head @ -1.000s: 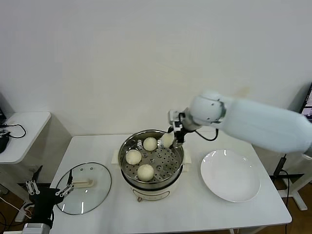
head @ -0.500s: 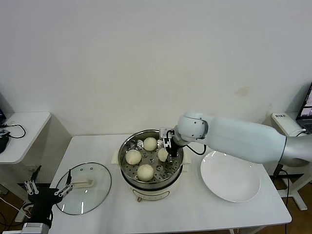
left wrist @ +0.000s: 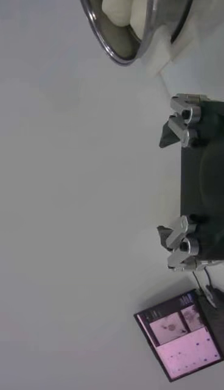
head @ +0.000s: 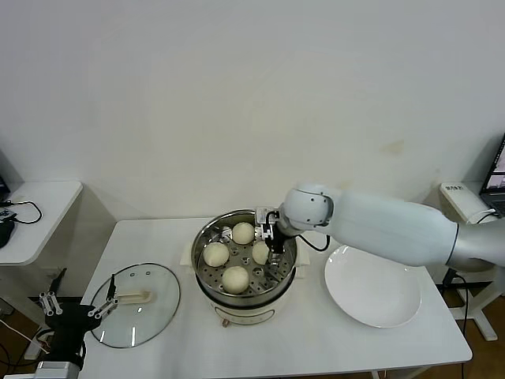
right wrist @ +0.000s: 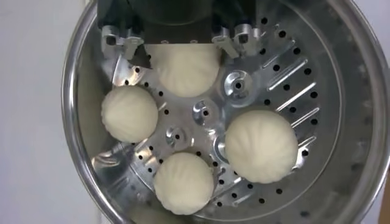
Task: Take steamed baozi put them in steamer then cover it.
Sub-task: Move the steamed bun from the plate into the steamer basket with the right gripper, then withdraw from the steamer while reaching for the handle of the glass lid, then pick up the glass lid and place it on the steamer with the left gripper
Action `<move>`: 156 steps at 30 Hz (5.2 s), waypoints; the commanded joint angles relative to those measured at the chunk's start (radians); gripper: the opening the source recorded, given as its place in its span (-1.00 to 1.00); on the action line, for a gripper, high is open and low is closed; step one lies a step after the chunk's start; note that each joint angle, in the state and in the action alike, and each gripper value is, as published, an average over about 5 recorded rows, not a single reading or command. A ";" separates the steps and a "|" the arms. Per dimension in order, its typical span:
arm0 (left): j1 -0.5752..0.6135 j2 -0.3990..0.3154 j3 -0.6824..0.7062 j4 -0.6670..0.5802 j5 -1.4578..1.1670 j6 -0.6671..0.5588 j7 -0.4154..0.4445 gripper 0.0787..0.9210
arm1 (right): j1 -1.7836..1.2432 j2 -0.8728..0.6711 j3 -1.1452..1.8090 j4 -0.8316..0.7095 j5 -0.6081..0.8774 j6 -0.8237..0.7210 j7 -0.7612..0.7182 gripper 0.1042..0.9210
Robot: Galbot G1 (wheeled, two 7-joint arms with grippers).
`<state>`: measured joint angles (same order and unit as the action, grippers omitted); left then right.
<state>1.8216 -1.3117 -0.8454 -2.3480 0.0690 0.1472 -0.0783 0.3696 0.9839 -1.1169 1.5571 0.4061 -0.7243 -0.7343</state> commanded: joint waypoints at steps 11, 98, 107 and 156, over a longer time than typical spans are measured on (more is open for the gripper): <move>-0.031 0.008 0.022 0.031 -0.030 -0.018 0.006 0.77 | -0.390 -0.362 0.415 0.261 0.224 0.343 0.793 0.76; -0.534 0.245 0.183 0.904 1.134 -0.368 -0.063 0.77 | -2.017 0.516 2.065 0.338 -0.170 0.925 0.721 0.76; -0.567 0.218 0.208 0.972 1.106 -0.373 -0.074 0.77 | -2.018 0.519 2.064 0.337 -0.177 0.925 0.720 0.76; -0.405 0.338 0.050 0.415 0.983 -0.082 0.085 -0.84 | -2.006 0.486 2.018 0.302 -0.228 0.915 0.695 0.76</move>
<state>1.4048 -1.0264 -0.7573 -1.7364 1.0812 -0.0534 -0.1143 -1.6383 1.4718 0.9037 1.8634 0.1860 0.1921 -0.0366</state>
